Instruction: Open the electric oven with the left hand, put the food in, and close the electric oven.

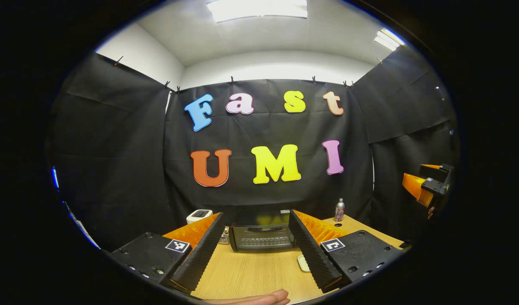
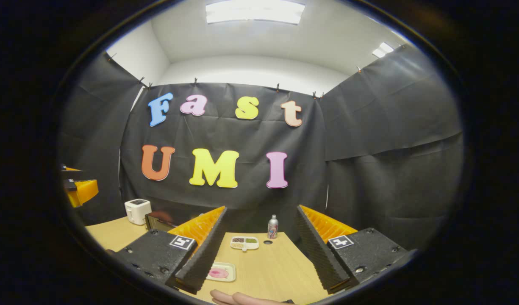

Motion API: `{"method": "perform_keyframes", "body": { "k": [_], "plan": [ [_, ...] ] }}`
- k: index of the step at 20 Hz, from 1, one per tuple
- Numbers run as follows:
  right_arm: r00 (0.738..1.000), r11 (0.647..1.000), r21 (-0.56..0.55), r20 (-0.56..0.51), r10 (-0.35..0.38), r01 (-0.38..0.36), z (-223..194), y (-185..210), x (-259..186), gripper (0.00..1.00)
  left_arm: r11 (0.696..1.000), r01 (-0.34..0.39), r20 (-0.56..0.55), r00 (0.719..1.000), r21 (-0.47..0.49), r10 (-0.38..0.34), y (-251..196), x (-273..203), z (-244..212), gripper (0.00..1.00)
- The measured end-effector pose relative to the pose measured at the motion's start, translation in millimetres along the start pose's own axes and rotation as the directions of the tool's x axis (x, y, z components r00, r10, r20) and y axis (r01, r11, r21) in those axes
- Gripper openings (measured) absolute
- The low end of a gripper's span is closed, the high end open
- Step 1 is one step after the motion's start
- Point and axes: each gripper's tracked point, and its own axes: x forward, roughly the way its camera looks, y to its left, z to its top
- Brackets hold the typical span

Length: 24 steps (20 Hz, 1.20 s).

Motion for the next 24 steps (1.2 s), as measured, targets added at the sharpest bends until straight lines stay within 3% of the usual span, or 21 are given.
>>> {"method": "perform_keyframes", "body": {
  "k": [15,20,24],
  "plan": [
    [1.000,0.999,0.022,0.003,0.030,-0.030,-14.9,-1.1,17.1,0.96,1.000,0.004,-0.002,1.000,0.022,-0.004,-4.4,17.5,-14.9,0.96],
    [0.998,0.998,0.028,-0.023,0.056,-0.055,-40.6,-1.7,41.2,0.96,1.000,0.000,-0.052,0.999,0.020,0.001,-13.7,61.7,-45.3,0.96],
    [0.996,0.998,0.033,-0.070,0.056,-0.053,-65.6,-11.7,67.5,0.96,0.999,0.037,-0.129,0.991,0.004,-0.037,-26.0,118.7,-81.8,0.96]
  ]
}}
